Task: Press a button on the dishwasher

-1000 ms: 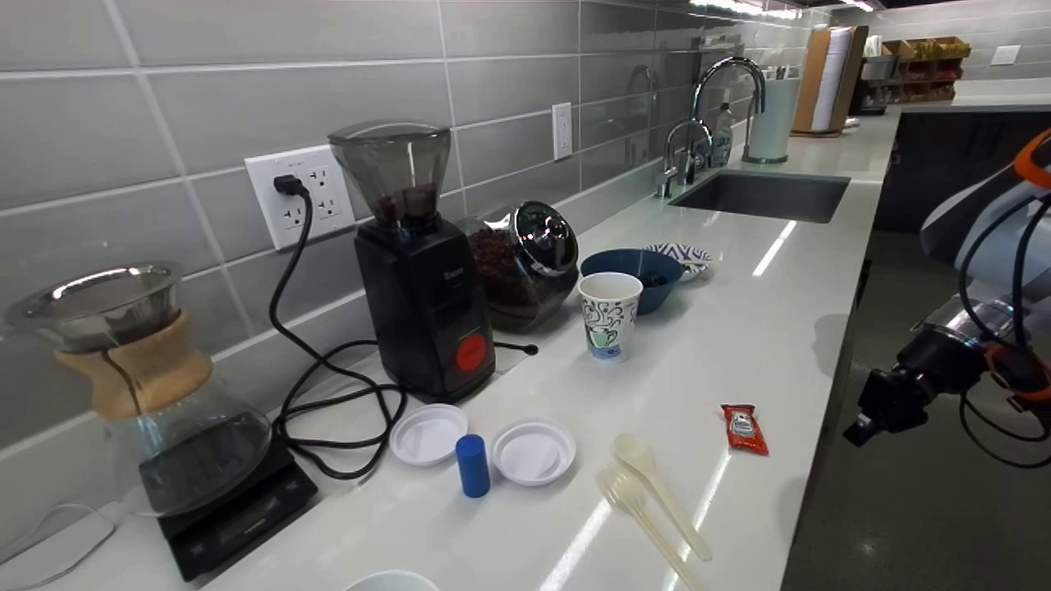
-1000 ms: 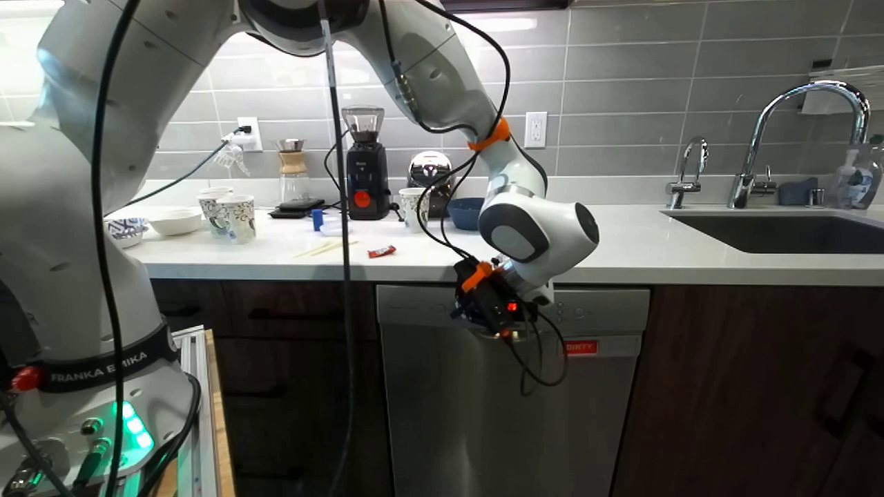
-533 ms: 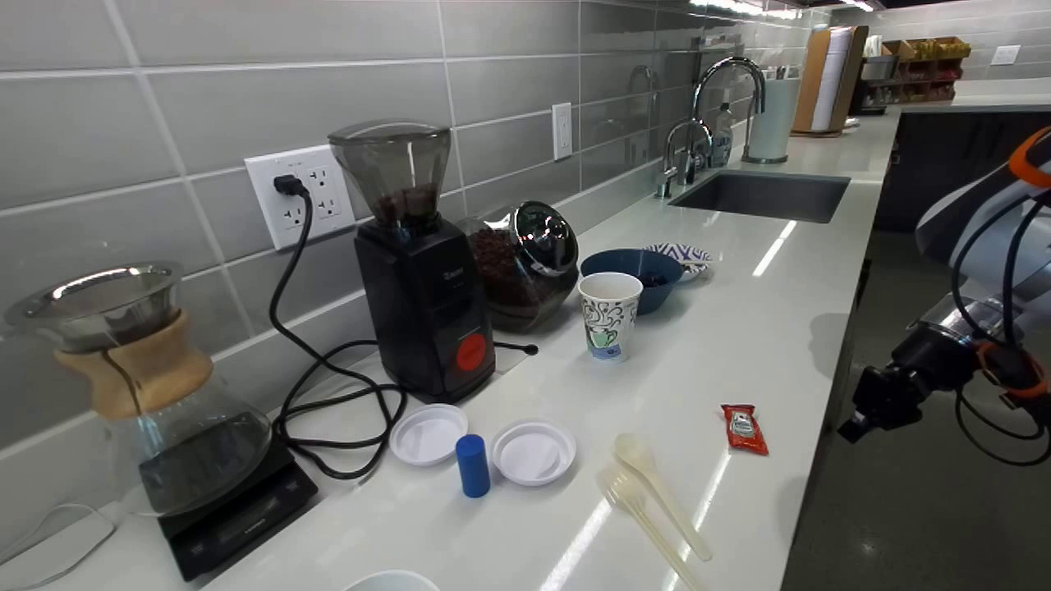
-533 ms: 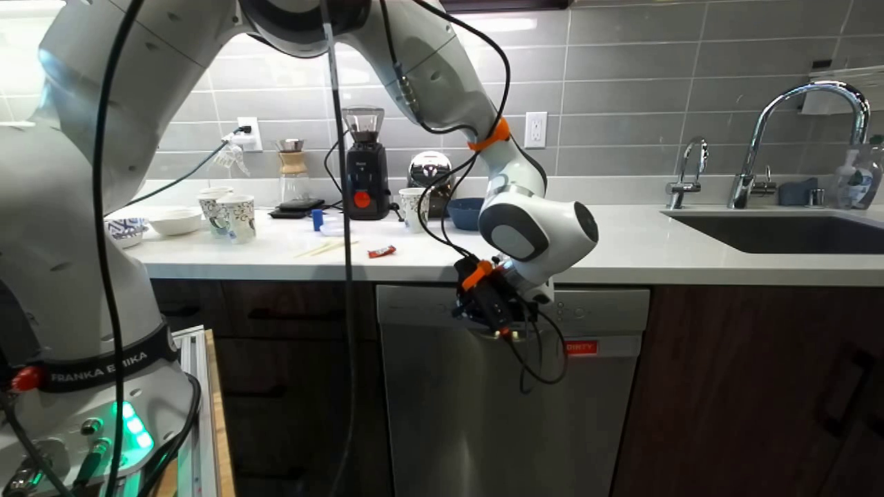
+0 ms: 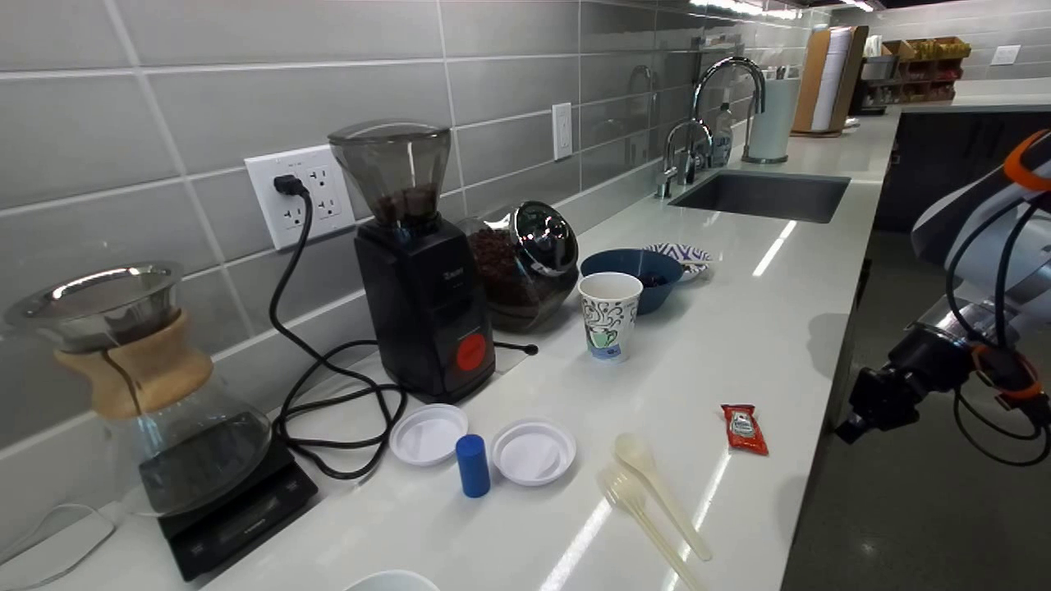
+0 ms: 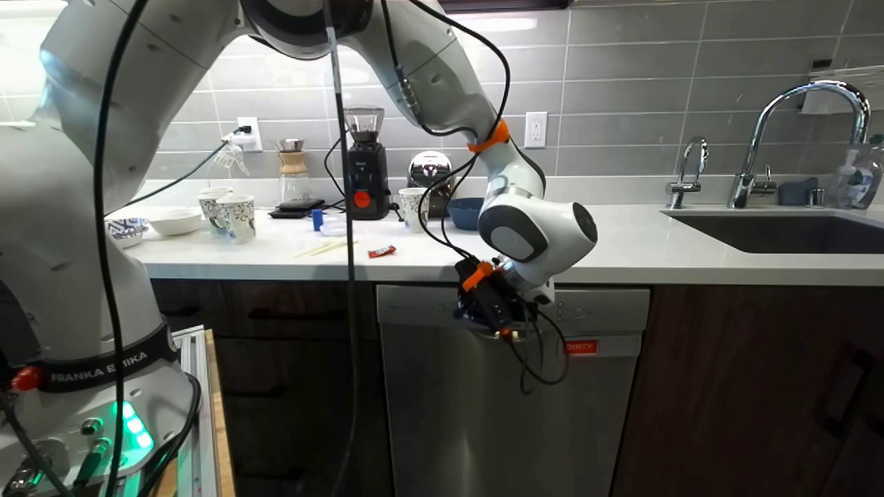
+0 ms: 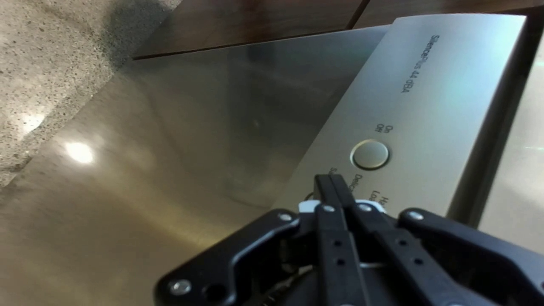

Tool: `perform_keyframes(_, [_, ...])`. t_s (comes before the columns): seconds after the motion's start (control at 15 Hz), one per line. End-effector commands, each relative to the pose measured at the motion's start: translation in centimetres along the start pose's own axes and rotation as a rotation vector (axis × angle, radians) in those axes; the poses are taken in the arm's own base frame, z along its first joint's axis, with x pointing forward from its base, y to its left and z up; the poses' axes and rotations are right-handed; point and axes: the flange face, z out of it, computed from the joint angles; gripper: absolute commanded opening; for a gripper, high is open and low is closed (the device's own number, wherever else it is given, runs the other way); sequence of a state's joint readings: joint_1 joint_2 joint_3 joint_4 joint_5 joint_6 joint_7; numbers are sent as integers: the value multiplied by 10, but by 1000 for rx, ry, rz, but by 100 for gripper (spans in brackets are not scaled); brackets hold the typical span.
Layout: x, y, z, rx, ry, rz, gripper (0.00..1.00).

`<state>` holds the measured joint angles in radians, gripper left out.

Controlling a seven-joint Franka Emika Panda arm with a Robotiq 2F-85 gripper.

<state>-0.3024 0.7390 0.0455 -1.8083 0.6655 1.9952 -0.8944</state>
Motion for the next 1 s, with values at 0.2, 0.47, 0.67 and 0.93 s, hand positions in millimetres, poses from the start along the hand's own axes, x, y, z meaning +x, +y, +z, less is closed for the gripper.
perform_keyframes(0.2, [12,-2,6,12,28,10,0])
perform_keyframes(0.47, [18,-11,3,21,46,9,0])
perform_keyframes(0.67, [13,-9,4,-4,19,38,0])
perform_keyframes(0.93, [-6,-11,-13,-38,-31,85,0])
